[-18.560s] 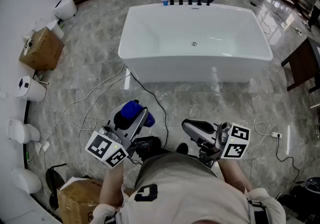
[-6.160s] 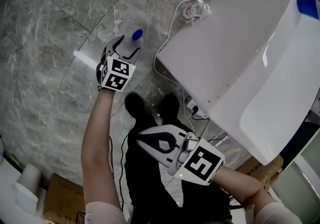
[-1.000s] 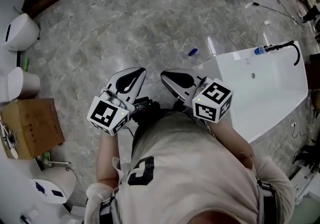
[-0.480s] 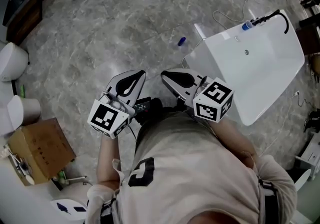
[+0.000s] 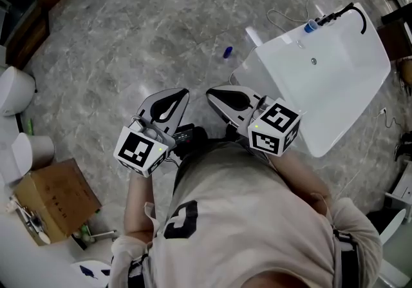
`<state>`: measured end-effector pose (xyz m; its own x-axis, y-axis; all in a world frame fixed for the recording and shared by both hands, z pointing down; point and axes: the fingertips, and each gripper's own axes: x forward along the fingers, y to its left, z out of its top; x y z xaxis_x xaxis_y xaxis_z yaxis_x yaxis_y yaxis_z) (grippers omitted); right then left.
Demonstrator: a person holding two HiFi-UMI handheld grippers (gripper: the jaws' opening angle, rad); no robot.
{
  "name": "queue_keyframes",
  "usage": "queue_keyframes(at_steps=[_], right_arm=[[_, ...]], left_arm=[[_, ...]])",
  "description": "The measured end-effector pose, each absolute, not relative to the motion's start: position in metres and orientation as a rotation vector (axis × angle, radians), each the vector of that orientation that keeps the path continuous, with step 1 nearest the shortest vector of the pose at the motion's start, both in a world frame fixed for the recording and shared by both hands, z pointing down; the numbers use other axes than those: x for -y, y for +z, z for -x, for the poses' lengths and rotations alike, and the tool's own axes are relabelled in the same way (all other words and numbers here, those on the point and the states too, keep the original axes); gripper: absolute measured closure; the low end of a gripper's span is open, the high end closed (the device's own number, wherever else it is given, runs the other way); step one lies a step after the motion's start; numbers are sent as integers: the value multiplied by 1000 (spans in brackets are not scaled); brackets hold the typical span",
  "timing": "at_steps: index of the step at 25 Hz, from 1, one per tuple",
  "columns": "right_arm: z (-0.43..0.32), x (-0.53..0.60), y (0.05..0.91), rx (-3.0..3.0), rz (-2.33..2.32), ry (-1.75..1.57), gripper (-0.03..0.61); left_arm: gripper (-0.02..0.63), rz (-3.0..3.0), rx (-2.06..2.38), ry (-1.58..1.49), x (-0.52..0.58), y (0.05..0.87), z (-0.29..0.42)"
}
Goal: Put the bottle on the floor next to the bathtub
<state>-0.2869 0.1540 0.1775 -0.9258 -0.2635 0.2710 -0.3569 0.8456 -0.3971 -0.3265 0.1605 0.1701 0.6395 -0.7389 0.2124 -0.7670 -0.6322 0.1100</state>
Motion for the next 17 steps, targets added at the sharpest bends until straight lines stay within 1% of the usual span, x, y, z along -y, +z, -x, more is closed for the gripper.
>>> queue_keyframes(at_steps=[13,17], right_arm=[[294,-159,173,2840,-362,621,551],[287,-158,164,2850,-313,581,551]], left_arm=[[558,-2648,1276,225,-155,168,326],[558,-2652,1284,231,-147,165,315]])
